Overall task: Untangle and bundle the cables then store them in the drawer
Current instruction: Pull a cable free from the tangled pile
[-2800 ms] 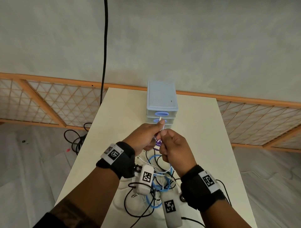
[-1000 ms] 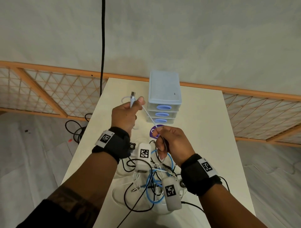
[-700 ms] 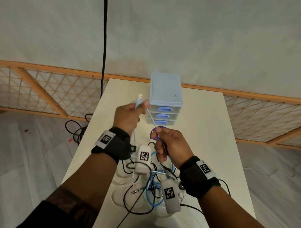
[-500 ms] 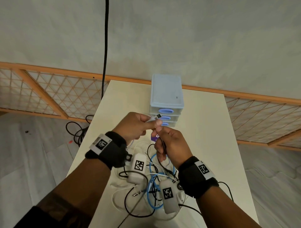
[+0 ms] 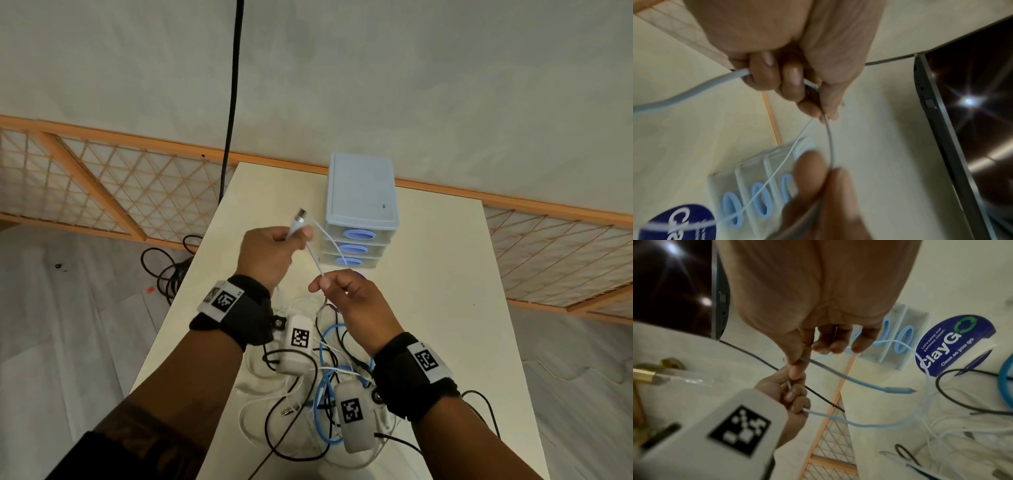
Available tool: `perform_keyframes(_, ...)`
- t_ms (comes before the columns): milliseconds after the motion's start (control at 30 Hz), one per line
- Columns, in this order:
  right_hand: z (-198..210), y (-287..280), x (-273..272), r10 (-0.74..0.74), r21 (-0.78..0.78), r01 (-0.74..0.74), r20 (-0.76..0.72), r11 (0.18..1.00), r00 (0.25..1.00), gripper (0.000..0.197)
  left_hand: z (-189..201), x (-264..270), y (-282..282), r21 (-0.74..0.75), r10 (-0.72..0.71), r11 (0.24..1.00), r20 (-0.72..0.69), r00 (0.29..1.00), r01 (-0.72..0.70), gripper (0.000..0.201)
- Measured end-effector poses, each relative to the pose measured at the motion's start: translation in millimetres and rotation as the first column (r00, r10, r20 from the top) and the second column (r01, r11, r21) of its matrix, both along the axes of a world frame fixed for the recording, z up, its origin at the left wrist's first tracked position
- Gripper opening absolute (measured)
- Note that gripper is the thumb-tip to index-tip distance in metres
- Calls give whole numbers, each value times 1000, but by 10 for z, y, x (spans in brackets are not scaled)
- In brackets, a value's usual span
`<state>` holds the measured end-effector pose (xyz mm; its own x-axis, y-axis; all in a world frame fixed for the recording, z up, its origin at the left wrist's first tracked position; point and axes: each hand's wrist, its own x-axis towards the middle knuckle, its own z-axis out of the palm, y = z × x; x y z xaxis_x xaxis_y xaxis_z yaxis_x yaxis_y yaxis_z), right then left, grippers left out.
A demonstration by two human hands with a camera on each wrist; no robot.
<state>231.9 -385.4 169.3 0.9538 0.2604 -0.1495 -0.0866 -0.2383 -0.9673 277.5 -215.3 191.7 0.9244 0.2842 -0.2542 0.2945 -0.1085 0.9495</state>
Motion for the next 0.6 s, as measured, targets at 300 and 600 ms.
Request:
perform_keyframes(300, -120, 215, 429, -39, -170, 35, -18, 985, 999, 25, -96, -15, 200, 24, 156, 987, 87, 984, -158, 33)
perform_keyframes(600, 295, 615, 1581, -69, -109, 84, 134, 990, 989, 22, -197, -87, 371, 21, 105, 994, 157, 982, -110, 50)
